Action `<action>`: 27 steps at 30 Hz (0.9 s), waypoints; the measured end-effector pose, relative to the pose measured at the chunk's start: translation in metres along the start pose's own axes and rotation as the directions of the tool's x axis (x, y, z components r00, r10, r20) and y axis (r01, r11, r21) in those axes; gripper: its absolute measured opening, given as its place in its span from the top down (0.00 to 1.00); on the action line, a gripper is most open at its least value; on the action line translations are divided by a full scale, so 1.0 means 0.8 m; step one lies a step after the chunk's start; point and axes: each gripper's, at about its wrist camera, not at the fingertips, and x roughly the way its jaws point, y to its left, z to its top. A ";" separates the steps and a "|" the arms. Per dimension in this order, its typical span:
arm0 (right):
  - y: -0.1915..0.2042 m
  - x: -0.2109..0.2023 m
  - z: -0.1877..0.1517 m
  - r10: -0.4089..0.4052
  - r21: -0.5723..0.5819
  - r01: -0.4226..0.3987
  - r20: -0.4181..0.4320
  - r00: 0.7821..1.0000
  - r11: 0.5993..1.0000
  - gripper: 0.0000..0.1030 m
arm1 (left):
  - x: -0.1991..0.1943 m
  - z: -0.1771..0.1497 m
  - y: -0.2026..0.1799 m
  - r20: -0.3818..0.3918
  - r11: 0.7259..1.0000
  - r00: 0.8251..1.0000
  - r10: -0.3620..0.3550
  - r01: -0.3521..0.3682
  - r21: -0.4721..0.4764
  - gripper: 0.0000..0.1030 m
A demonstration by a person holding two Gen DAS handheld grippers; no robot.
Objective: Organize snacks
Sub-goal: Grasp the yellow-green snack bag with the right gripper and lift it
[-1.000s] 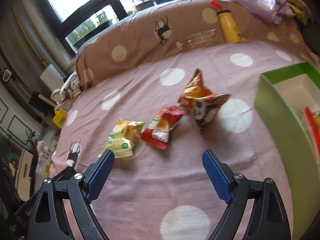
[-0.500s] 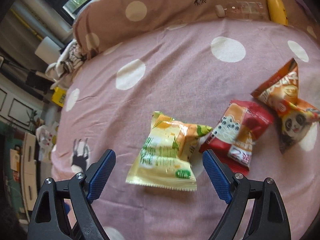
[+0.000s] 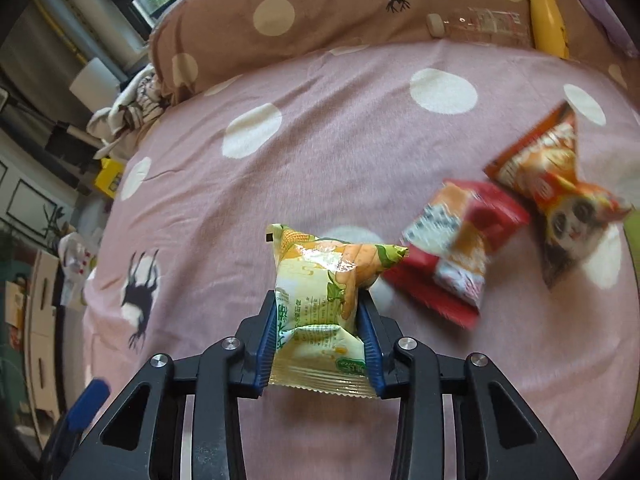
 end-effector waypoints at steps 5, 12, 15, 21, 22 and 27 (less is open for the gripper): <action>-0.024 -0.039 -0.034 0.023 0.010 -0.022 -0.042 0.999 1.000 0.62 | 0.001 -0.004 -0.014 -0.010 0.999 0.999 -0.038 0.038 0.032 0.01; -0.059 -0.057 -0.068 -0.028 0.008 0.029 -0.080 0.996 1.000 0.62 | 0.009 -0.018 -0.045 -0.056 0.991 0.996 -0.075 0.080 0.105 0.04; -0.075 -0.056 -0.072 -0.064 0.025 0.066 -0.089 0.994 0.998 0.61 | 0.013 -0.028 -0.062 -0.084 0.984 0.991 -0.100 0.111 0.138 0.07; -0.109 -0.086 -0.066 0.022 0.120 -0.018 -0.033 0.999 0.993 0.46 | 0.021 -0.044 -0.089 -0.179 0.956 0.959 -0.220 0.248 0.153 0.09; -0.114 -0.093 -0.066 0.025 0.130 -0.023 -0.014 1.000 0.991 0.41 | 0.023 -0.047 -0.093 -0.207 0.946 0.943 -0.259 0.291 0.143 0.10; -0.139 -0.101 -0.067 0.102 0.216 -0.104 0.018 0.995 0.971 0.39 | 0.029 -0.069 -0.124 -0.296 0.902 0.890 -0.347 0.403 0.154 0.19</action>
